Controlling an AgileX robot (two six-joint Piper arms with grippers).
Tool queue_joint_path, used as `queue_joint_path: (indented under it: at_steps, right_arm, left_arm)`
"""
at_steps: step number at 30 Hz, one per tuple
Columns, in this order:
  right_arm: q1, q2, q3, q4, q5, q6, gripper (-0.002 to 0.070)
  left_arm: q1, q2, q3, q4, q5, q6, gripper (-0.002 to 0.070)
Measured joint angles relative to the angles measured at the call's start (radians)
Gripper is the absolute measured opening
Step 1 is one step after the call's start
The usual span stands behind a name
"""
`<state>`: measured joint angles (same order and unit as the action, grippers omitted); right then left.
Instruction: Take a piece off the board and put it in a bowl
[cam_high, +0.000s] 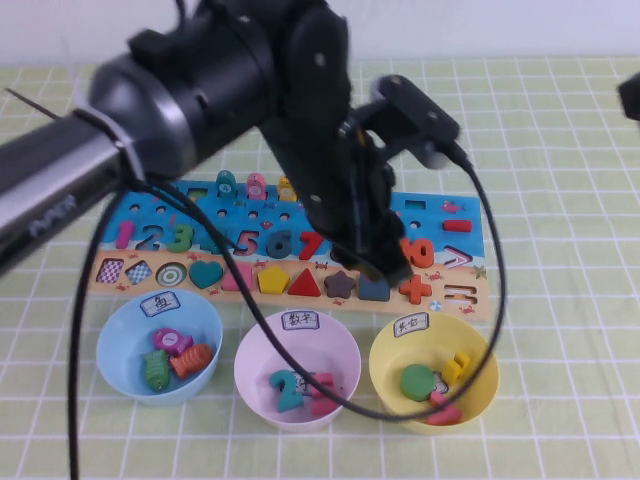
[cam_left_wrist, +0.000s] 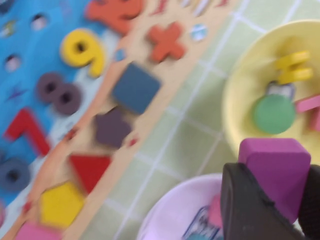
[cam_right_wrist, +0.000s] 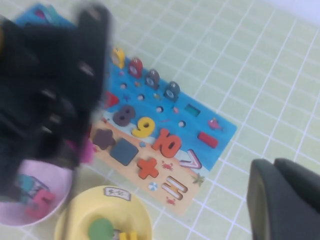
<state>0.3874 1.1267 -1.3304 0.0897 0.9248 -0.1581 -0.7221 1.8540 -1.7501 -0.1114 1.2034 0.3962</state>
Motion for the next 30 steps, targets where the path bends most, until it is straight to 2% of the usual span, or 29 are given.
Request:
queue_joint_path:
  at_steps: [5,12,18,30]
  right_arm:
    - [0.000,-0.158,0.066,0.026,-0.002,0.000,-0.0017]
    - [0.000,-0.287,0.089,0.051,0.030,0.000,-0.0017]
    - [0.000,-0.311,0.089,0.053,0.083,0.000,-0.0017]
    - [0.000,-0.311,0.089,0.036,0.148,-0.017,-0.0017]
  left_arm:
    - [-0.060,0.047,0.000,-0.002,-0.019,0.004,0.0184]
    - [-0.070,0.128,0.000,-0.006,-0.058,0.004,0.0184]
    - [-0.076,0.198,0.000,-0.031,-0.063,0.004,0.0184]
    - [-0.136,0.271,0.000,-0.031,-0.090,0.052,0.0184]
